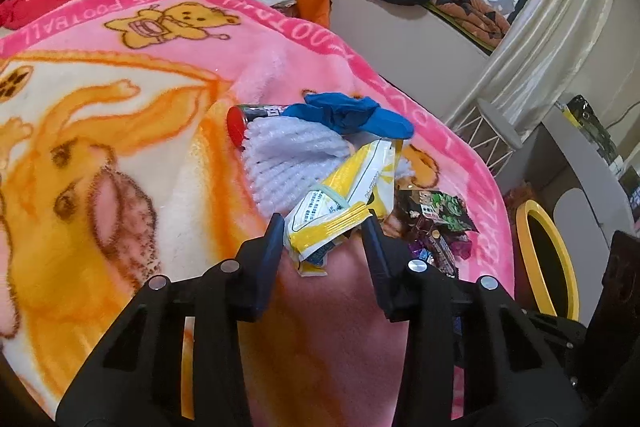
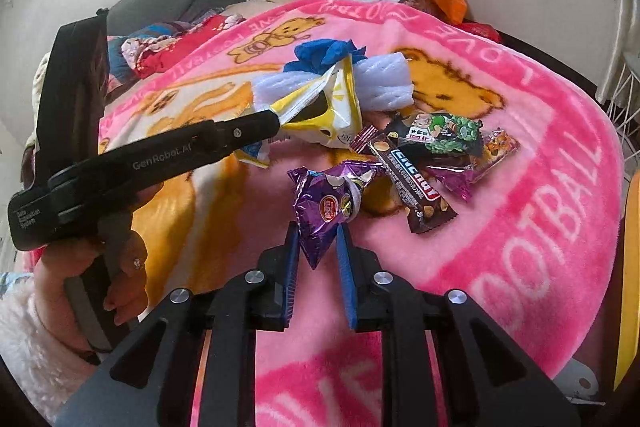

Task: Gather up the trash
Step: 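Grasp the yellow-white wrapper with the left tool while the right tool grasps the purple wrapper, then lift both held wrappers and carry them over the yellow-rimmed bin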

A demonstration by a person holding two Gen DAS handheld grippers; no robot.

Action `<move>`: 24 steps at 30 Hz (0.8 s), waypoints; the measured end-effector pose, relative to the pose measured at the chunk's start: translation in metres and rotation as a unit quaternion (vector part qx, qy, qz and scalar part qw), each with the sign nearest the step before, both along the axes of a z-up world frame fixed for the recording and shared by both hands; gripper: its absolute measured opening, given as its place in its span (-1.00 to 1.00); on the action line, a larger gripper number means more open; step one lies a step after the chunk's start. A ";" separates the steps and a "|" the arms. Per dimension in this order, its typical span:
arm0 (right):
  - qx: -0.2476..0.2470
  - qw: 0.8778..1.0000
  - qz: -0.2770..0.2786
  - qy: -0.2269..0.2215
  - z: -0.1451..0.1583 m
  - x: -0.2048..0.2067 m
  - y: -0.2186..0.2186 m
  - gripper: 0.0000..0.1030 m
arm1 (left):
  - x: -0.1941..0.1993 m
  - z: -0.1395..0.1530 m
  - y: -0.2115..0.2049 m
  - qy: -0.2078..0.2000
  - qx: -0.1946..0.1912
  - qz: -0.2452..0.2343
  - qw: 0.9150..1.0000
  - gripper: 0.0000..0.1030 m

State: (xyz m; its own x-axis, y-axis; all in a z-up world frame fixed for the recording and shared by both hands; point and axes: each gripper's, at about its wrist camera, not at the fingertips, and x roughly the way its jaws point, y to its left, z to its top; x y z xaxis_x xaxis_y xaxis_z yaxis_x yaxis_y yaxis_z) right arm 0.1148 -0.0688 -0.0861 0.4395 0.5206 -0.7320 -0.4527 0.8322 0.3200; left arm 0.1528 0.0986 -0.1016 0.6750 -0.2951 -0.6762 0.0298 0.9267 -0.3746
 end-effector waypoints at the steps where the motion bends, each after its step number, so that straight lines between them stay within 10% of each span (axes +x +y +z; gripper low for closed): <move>1: 0.001 1.000 0.000 0.000 0.001 -0.001 -0.001 -0.65 | -0.001 0.000 -0.001 0.000 -0.001 -0.001 1.000 -0.37; 24: 0.028 0.996 0.075 -0.026 0.029 -0.030 0.010 -0.66 | -0.051 0.040 0.034 -0.038 0.011 0.048 0.998 -0.38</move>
